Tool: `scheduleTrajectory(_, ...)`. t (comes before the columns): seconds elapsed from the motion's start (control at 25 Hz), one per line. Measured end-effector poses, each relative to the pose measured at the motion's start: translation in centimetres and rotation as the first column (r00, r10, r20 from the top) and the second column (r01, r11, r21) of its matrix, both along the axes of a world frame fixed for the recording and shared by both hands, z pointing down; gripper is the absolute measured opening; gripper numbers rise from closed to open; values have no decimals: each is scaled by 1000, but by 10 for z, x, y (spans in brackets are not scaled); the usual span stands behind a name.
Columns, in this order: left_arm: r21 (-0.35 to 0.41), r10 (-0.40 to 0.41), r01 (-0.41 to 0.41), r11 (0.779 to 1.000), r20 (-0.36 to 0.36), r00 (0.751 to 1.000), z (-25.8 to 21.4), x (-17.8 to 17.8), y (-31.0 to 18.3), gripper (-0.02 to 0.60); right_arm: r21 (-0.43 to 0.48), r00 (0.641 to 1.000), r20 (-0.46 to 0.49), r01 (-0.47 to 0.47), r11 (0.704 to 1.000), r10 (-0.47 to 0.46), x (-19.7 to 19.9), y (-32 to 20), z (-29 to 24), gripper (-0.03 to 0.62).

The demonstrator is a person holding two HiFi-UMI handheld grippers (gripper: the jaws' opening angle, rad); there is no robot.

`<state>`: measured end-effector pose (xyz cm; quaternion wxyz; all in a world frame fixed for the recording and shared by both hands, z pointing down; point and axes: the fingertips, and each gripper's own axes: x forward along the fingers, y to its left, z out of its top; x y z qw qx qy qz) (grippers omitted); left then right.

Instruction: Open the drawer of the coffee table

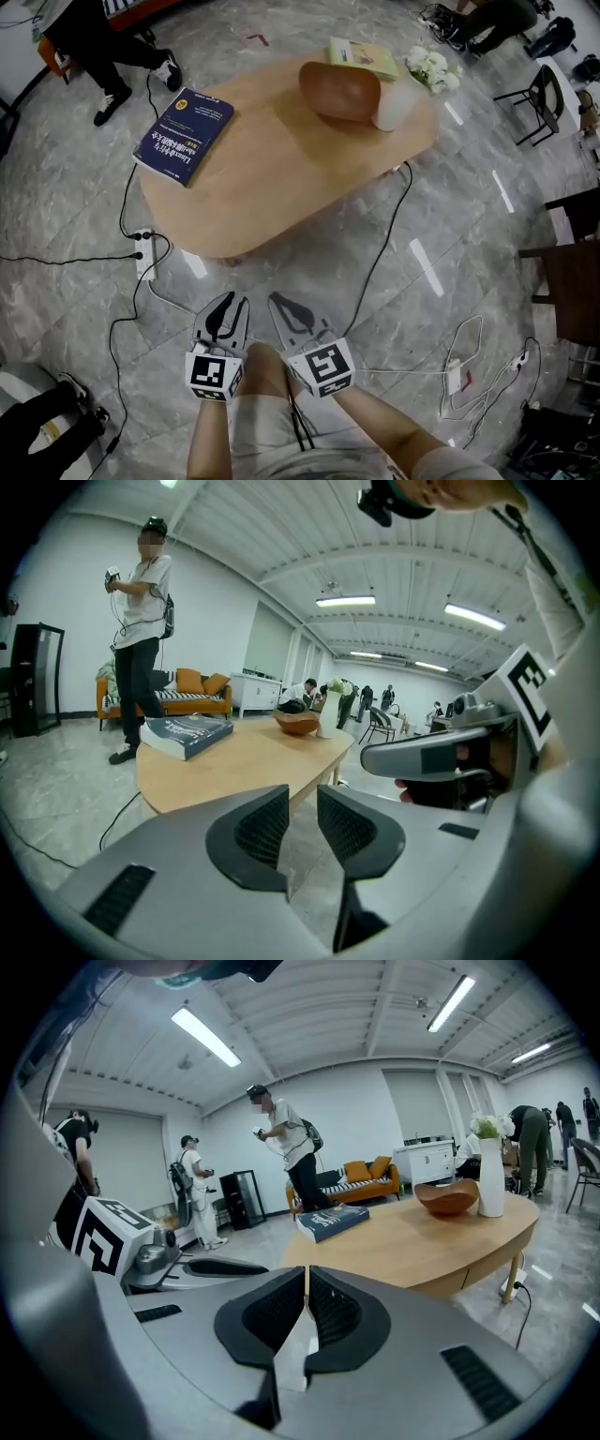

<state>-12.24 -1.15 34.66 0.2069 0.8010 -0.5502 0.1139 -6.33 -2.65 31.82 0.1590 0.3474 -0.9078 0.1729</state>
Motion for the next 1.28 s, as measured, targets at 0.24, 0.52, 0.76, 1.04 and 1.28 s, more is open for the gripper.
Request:
scheduleTrajectory(0.24,31,-14,13,999,34,999,39,-12,-13,81,31,999,11,41,999,-41,-8,-18,42,21)
scheduleTrajectory(0.52,64,-10,3,998,111,994,85,-24,-26,81,85,994,24,102,991,-104,-24,-27,88,22)
scheduleTrajectory(0.76,68,-1,-8,998,128,992,122,-34,-33,88,103,990,51,122,987,-128,-31,-35,123,22)
scheduleTrajectory(1.04,48,8,-16,999,168,986,145,-58,-52,103,189,985,48,154,970,-166,-50,-46,143,23)
scheduleTrajectory(1.28,94,-31,13,995,191,981,166,-63,-56,135,188,981,51,172,967,-185,-57,-45,163,23)
